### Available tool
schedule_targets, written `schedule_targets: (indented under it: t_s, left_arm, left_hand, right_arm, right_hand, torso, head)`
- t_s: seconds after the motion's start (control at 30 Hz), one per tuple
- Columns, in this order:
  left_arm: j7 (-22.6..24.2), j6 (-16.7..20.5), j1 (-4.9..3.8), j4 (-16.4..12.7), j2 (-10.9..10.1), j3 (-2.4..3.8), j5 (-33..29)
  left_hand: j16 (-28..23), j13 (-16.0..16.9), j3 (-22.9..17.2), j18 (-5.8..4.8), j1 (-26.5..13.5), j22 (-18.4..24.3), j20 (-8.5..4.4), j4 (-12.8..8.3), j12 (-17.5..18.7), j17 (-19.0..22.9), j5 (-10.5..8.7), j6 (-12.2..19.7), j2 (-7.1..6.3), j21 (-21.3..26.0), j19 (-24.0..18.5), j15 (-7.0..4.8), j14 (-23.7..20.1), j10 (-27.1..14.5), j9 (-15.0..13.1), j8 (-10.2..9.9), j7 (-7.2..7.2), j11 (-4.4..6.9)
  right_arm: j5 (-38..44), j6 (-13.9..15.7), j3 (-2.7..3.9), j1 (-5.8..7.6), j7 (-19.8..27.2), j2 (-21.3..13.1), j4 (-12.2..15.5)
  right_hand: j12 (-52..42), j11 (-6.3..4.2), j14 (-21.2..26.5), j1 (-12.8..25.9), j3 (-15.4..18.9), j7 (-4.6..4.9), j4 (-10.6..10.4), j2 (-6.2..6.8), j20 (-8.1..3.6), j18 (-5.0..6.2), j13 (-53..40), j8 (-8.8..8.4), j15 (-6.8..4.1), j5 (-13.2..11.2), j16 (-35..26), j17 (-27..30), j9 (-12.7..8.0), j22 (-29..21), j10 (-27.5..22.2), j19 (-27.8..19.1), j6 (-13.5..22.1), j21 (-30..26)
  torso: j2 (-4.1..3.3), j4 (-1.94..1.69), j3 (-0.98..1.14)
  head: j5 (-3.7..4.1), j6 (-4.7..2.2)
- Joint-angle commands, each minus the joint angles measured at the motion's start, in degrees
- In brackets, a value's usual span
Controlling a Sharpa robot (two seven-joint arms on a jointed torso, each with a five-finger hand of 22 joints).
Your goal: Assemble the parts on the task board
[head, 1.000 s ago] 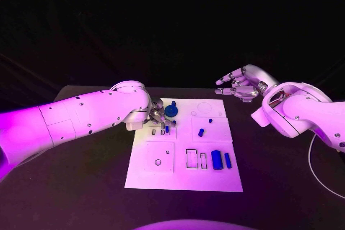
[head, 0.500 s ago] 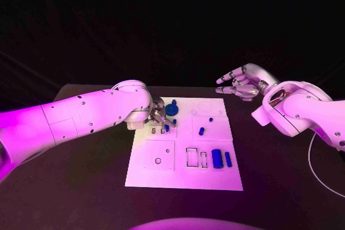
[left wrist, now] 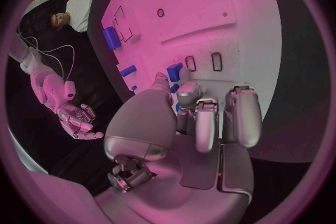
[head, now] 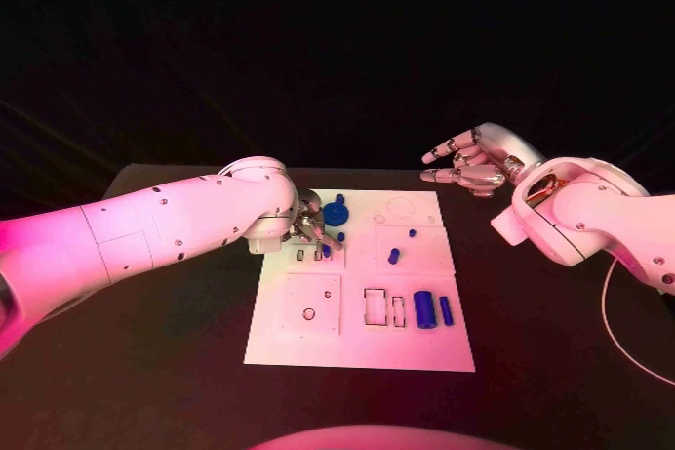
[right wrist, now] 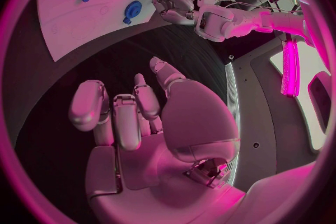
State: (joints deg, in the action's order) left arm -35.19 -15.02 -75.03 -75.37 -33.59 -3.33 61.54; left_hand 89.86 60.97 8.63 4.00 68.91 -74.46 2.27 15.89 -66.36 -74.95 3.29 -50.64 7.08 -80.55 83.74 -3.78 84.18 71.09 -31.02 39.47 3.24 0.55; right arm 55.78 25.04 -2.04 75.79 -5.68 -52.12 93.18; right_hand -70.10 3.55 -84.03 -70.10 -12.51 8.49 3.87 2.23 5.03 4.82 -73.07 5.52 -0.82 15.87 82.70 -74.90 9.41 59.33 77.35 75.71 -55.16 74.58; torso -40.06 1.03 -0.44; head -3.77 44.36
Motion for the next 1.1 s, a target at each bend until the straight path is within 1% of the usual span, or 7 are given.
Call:
schedule_targets:
  t_s: [0.03, 0.3, 0.4, 0.57, 0.63, 0.8, 1.1]
  left_arm:
    - [0.6, -0.8, 0.03, 0.1, 0.1, 0.0, -0.5]
    - [1.0, 0.4, 0.03, 0.1, 0.1, 0.0, -0.9]
    - [1.2, 1.0, 0.03, 0.1, 0.1, 0.0, -1.5]
    - [1.6, 1.4, 0.03, 0.1, 0.0, -0.01, -2.1]
    - [1.6, 1.1, 0.03, 0.2, -0.1, -0.02, -2.5]
    - [1.7, 0.1, 0.03, 0.0, -0.4, -0.03, -3.6]
    - [2.3, 0.8, 0.07, -1.2, -1.9, -0.01, -6.6]
  left_hand:
    - [0.1, 0.1, -0.8, -1.02, 1.8, -0.2, -0.27, -0.5, -0.2, -15.1, 0.0, 0.5, 0.57, -0.2, 1.2, -0.43, 5.8, 0.4, -0.2, 0.4, -0.05, 0.17]
    - [0.1, -0.2, -7.4, -0.97, 10.0, -0.2, -0.65, -4.6, 0.6, -15.1, 0.19, 1.9, 3.09, -0.2, 1.0, -0.9, 5.8, -0.3, -0.3, -0.2, -0.58, 0.7]
    - [0.1, -0.6, -11.9, -0.96, 13.1, -0.2, -0.84, -6.3, 1.3, -15.1, 0.26, 2.6, 3.01, -0.1, 0.9, -1.0, 5.8, -0.8, -0.2, -0.7, -0.5, 0.72]
    - [0.1, -1.1, -23.0, -0.94, 12.0, -0.6, -0.67, -5.4, 2.3, -15.1, 0.2, 2.6, -1.52, -0.1, 0.8, -0.43, 5.8, -0.8, -0.6, -0.7, 0.03, 0.41]
    - [0.1, -1.3, -30.7, -0.87, 9.8, -0.7, -0.7, -4.8, 2.6, -15.1, -0.14, 2.7, -5.75, 0.0, 0.7, -0.23, 5.8, -0.7, -1.0, -0.5, 0.51, 0.35]
    - [0.1, -1.8, -42.8, -0.83, 6.0, -0.5, -0.37, -6.8, 3.3, -15.1, 0.45, 2.9, -10.94, 0.3, 0.5, -0.32, 5.8, -0.6, -2.2, 0.6, 0.29, 0.18]
    - [0.1, -3.0, -48.3, -0.72, 3.9, 0.0, -0.23, -10.3, 4.6, -15.1, 0.86, 3.4, -13.76, 0.9, 0.3, -0.36, 5.8, -1.0, -3.0, 1.2, 0.27, 0.12]
  right_arm:
    - [0.4, -0.4, 0.02, -0.02, 0.1, 0.1, 0.0]
    - [0.6, -0.6, 0.02, -0.02, 0.0, 0.1, -0.1]
    - [0.7, -0.7, 0.02, -0.03, 0.0, 0.1, -0.1]
    - [0.7, -0.8, 0.01, -0.03, 0.1, 0.1, -0.2]
    - [0.6, -0.8, 0.01, -0.04, 0.1, 0.1, -0.2]
    - [0.3, -0.9, 0.0, -0.06, 0.2, 0.2, -0.3]
    - [0.0, -1.2, -0.02, -0.1, 0.3, 0.2, -0.3]
  right_hand:
    - [0.1, -0.12, -3.4, -0.2, -0.2, 0.1, -0.2, -0.51, 0.04, 1.13, 0.0, 0.19, -0.14, 0.2, -0.2, -3.1, 0.1, 0.0, -0.2, -0.4, -0.1, -0.2]
    - [0.1, -0.12, -3.4, -0.2, -0.2, 0.1, -0.2, -0.51, 0.04, 1.13, 0.0, 0.19, -0.14, 0.2, -0.2, -3.1, 0.1, 0.0, -0.2, -0.4, -0.1, -0.2]
    - [0.1, -0.12, -3.4, -0.2, -0.2, 0.1, -0.2, -0.51, 0.04, 1.13, 0.0, 0.19, -0.14, 0.2, -0.2, -3.1, 0.1, 0.0, -0.2, -0.4, -0.1, -0.2]
    - [0.1, -0.12, -3.4, -0.2, -0.2, 0.1, -0.2, -0.51, 0.04, 1.13, 0.0, 0.19, -0.14, 0.2, -0.2, -3.1, 0.1, 0.0, -0.2, -0.4, -0.1, -0.2]
    - [0.2, -0.11, -3.4, -0.1, -0.2, 0.1, -0.2, -0.56, 0.04, 1.14, 0.0, 0.2, -0.14, 0.2, -0.2, -3.1, 0.1, -0.1, -0.2, -0.4, -0.1, -0.3]
    - [0.2, -0.11, -3.4, -0.1, -0.2, 0.1, -0.3, -0.6, 0.04, 1.15, 0.0, 0.21, -0.14, 0.2, -0.3, -3.1, 0.1, -0.1, -0.2, -0.4, -0.1, -0.3]
    - [0.2, -0.12, -3.4, -0.1, -0.3, 0.1, -0.3, -0.74, 0.03, 1.14, 0.0, 0.25, -0.15, 0.3, -0.3, -3.1, 0.1, -0.1, -0.2, -0.4, -0.1, -0.3]
  torso:
    - [0.0, 0.02, 0.01]
    - [0.01, 0.0, 0.02]
    - [0.0, -0.02, 0.02]
    - [0.02, -0.03, 0.03]
    - [0.02, -0.03, 0.04]
    - [0.0, 0.0, 0.05]
    - [0.0, -0.03, 0.03]
  head:
    - [0.0, 0.11]
    - [0.06, 0.2]
    - [0.06, 0.23]
    - [0.03, 0.24]
    - [0.04, 0.25]
    - [0.0, 0.37]
    - [0.13, 0.52]
